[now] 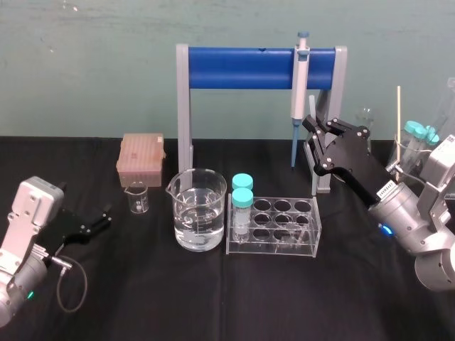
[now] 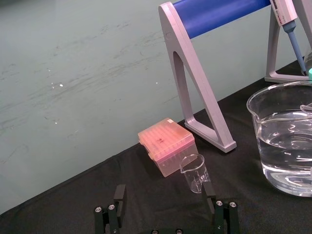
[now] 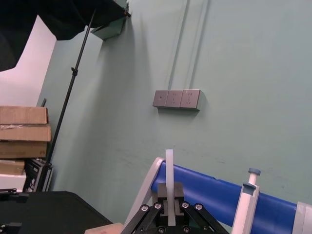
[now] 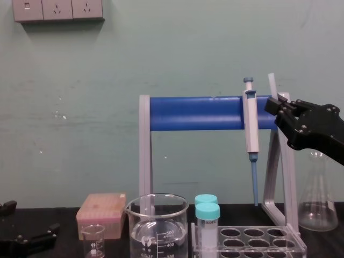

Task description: Pick up the stirring rod with one hand, then place it down.

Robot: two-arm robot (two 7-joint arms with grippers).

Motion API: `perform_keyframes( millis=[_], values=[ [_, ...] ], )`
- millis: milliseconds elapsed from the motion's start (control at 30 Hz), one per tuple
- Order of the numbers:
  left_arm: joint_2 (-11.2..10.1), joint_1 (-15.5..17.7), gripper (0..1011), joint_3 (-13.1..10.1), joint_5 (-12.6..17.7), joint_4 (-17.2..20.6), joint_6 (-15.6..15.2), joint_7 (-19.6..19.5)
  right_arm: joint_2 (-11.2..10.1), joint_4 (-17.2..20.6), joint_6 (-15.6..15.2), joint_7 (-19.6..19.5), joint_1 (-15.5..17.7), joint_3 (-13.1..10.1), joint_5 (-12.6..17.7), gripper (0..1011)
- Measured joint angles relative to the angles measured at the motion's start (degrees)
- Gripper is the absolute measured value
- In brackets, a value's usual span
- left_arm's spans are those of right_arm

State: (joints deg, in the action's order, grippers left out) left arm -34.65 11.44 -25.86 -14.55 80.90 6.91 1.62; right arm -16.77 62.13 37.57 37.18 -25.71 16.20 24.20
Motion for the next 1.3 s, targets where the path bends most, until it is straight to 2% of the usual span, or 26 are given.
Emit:
perform_keyframes(
  millis=[1300],
  values=[
    [0.0, 0.0, 1000, 0.0, 0.0, 0.0, 0.0, 0.0, 0.0, 0.0, 0.0, -0.01, 0.0, 0.0, 0.0, 68]
  ],
)
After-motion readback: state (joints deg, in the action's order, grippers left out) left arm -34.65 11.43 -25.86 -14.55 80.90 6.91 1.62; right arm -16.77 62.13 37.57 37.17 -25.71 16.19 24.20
